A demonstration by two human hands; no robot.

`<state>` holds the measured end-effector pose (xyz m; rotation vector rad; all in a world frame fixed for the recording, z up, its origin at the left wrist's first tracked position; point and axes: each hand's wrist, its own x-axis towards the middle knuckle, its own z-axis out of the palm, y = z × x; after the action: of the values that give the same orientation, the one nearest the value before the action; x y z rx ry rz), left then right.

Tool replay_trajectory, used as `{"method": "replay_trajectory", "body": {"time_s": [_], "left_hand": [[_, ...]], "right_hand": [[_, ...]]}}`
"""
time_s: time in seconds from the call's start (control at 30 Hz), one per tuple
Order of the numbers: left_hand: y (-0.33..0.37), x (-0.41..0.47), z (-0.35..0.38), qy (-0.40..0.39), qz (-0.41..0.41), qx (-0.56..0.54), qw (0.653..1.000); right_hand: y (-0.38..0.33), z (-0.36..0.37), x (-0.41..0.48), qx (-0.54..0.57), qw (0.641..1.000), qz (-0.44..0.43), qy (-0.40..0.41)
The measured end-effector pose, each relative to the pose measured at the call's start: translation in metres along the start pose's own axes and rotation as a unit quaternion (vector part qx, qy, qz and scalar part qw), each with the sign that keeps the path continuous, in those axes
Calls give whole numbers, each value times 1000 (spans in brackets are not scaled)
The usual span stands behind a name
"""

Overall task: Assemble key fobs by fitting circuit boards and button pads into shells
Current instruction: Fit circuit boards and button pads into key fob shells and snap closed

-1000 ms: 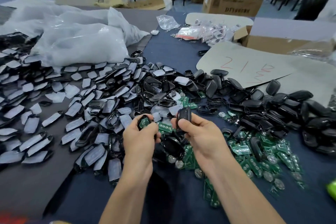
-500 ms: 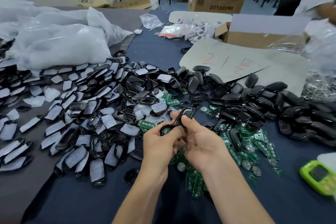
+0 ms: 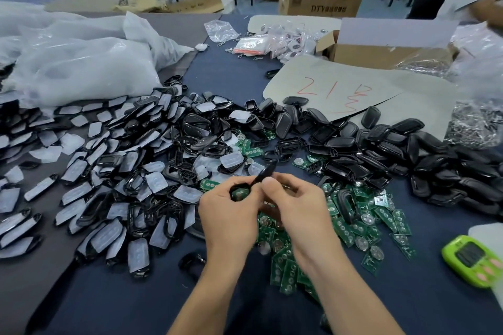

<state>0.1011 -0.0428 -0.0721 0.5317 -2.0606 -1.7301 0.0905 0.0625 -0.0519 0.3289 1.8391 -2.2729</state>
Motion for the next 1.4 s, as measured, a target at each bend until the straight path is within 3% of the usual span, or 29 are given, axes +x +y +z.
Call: {"method": "replay_trajectory", "body": {"time_s": [0.13,0.23,0.33,0.47,0.53,0.67,0.77,0.93,1.13,1.23,1.4], "left_hand": [[-2,-8,5,-27,44,45,998],[-1,-5,1,-88,37,29,995],[-1,-2,-5,-155,-74,-80,982],[-1,1,-9,-174,-227,-276,917],[1,0,-7,-146,-237,-294,914],[1,-2,-8,-126,-197,-179,956],[0,-2,-11,-130,-175,-125,968],[1,2,-12,-85,-158,-42,983],[9,1,-16,-34,-59,150,986],[6,0,-14,-66,-38,131,989],[-4,6,-21,-186,-132,-63,971]], "right_hand": [[5,10,1,50,997,-6,62],[4,7,2,122,991,30,45],[2,-3,8,237,966,102,18],[5,-20,12,269,955,129,-11],[9,-25,11,249,960,125,-27],[13,-30,6,141,985,77,-68],[13,-29,2,75,994,35,-75],[18,-23,-2,-16,995,-5,-101],[17,-23,-3,-70,991,-10,-117],[17,-24,-1,-105,989,-11,-104],[10,-34,1,-198,976,-43,-76]]}}
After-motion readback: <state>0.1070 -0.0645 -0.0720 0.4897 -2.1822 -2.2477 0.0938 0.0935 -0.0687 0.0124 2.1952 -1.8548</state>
